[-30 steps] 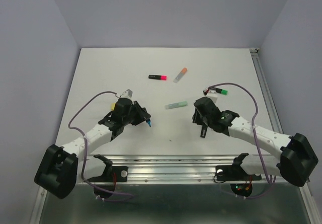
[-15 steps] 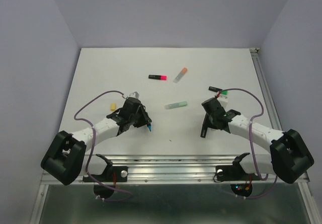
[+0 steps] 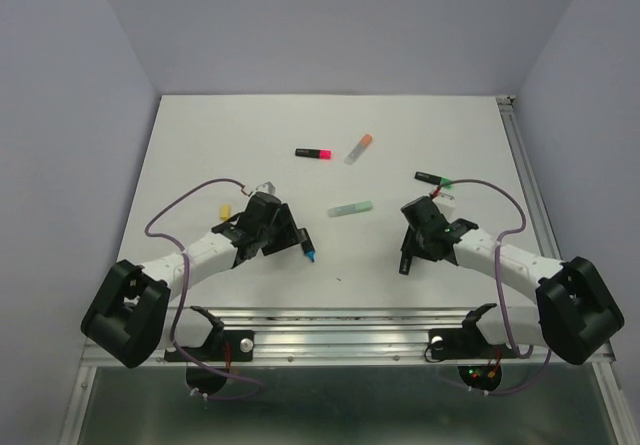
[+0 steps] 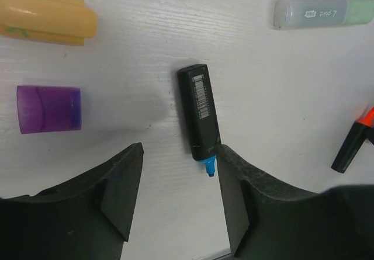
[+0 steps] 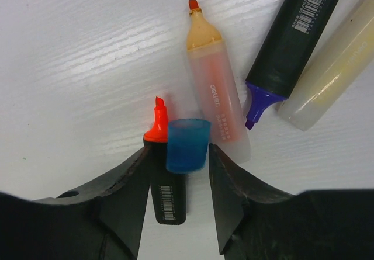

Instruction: Open the pen caps

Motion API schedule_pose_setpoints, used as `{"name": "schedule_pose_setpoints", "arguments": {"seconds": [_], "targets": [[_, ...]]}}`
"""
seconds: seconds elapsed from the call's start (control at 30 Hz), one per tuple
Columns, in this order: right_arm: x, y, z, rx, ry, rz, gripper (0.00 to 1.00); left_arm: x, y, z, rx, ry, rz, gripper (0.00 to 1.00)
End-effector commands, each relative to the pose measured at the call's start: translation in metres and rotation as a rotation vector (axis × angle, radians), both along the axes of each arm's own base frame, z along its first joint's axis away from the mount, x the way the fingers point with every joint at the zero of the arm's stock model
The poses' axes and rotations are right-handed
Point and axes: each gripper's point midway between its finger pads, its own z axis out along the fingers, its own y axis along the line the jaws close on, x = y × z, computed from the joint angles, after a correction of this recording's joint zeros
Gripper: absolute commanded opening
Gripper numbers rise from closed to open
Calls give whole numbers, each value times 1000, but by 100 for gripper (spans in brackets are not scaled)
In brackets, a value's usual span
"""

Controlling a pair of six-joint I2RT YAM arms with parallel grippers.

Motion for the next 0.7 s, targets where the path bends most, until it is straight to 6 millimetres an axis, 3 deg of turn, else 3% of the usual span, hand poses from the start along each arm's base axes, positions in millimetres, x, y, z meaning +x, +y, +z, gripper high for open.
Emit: {"name": "schedule_pose_setpoints", "arguments": {"seconds": [0.0,0.13,0.23,0.27,0.33,0.47,0.53,0.6,0.67], "targets": [[-9,-9,1,-3,5,-41,50,9,-4,26,-14,-69,-8,66],[-11,-10,8,6,1,-41,60,9,-8,39,-37,-104,-26,73],[-11,-9,22,17,-19,-35,79,11,-10,52,-51,-142,-44,82],[-10,-9,29,20,-28,-30,91,12,-12,61,-60,-165,-54,87],[-7,-5,43,48,-65,-13,98,13,-16,70,-70,-192,-79,99],[-2,14,72,140,-133,84,100,20,-26,93,-77,-268,-143,99],[-1,23,84,186,-160,118,100,23,-39,105,-56,-361,-286,99],[1,30,97,224,-206,159,100,38,-53,125,-69,-529,-373,99],[1,34,103,245,-224,185,100,41,-68,129,-67,-598,-494,99]]}}
